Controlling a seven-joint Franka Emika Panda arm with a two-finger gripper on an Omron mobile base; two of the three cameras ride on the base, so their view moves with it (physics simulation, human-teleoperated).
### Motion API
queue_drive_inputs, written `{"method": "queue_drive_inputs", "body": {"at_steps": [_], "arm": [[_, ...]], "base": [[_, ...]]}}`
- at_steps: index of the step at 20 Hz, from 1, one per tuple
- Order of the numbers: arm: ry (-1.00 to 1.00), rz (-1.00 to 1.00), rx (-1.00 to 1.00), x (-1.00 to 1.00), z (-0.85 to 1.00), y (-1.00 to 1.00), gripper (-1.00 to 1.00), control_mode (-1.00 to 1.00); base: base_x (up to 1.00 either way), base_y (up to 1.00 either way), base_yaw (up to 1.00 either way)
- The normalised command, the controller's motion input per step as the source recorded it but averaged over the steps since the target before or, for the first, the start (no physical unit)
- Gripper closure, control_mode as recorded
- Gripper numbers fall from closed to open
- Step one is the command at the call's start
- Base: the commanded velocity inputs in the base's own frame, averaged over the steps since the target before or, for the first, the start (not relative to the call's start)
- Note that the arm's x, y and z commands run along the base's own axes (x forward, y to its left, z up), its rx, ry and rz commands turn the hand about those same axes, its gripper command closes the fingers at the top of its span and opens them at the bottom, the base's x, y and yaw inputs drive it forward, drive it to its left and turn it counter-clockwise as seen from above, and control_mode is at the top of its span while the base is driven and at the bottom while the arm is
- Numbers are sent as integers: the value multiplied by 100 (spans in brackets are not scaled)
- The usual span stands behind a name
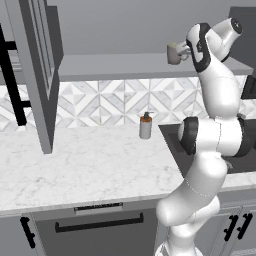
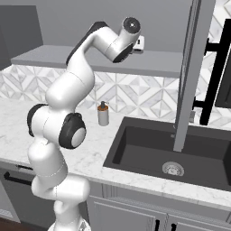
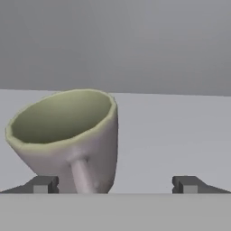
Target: Gather all objects into one cabinet and sort the glasses and bowls to opposite sides.
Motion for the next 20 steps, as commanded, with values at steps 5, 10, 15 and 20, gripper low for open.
{"method": "queue_drive_inputs", "body": {"at_steps": [5, 10, 15, 20], "arm": [[0, 1, 0, 40, -1, 0, -100, -100], [0, 0, 0, 12, 0, 0, -100, -100], [0, 0, 1, 0, -6, 6, 100, -100], [0, 0, 0, 5, -6, 19, 100, -100]], "base": [[0, 0, 0], [0, 0, 0], [0, 0, 0], [0, 0, 0]]}}
